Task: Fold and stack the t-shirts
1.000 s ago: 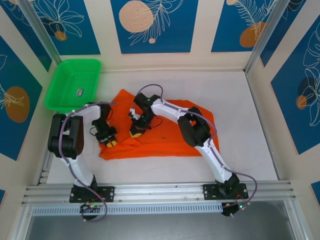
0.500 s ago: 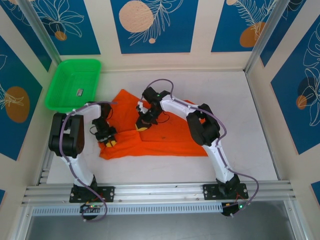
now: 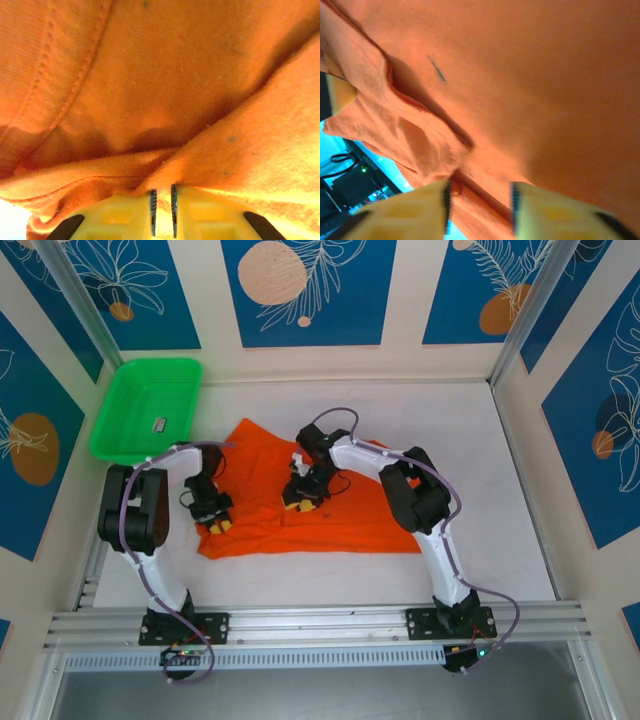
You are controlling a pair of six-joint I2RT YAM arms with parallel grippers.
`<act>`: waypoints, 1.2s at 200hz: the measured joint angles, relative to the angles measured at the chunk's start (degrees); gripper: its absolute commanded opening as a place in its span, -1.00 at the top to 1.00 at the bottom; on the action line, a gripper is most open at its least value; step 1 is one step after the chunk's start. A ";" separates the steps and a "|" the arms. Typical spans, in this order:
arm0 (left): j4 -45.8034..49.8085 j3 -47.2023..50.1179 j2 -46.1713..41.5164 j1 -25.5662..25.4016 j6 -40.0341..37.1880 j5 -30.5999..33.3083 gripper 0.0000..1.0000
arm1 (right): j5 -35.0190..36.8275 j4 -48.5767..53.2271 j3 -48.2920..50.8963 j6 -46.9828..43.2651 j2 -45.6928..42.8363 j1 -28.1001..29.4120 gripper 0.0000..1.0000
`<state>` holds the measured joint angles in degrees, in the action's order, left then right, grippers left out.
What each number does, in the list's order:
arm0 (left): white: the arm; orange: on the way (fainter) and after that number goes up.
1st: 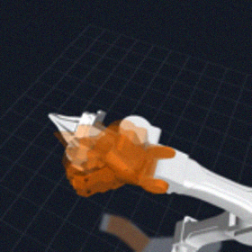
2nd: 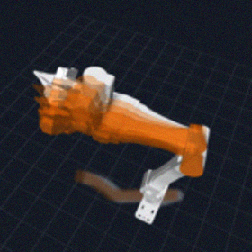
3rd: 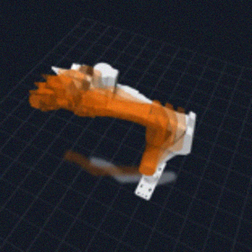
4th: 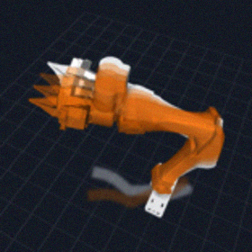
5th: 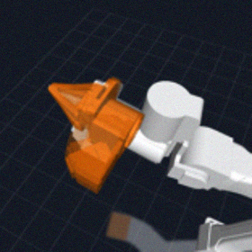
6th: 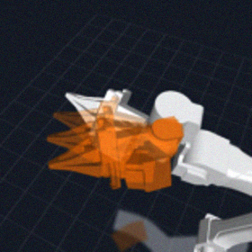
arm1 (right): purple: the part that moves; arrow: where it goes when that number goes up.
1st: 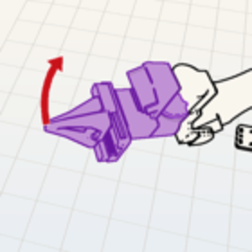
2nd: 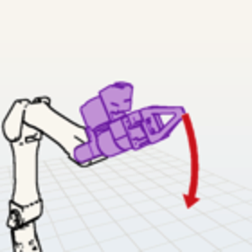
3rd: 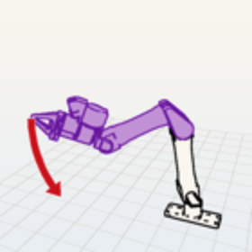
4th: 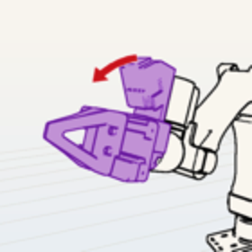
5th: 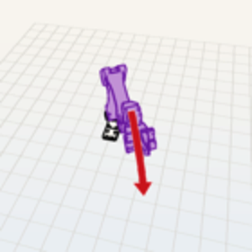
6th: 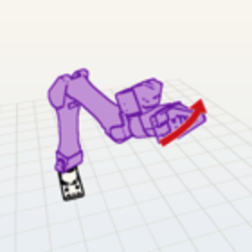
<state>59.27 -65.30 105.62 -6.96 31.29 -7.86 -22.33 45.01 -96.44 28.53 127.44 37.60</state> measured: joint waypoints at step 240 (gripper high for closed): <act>-7.17 12.87 -10.73 -11.17 8.50 2.69 0.39 | 10.75 -6.88 59.80 15.89 -46.56 -28.30 0.24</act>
<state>52.10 -52.42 94.89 -18.13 39.79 -5.17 -11.57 38.13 -36.64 44.42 80.88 9.30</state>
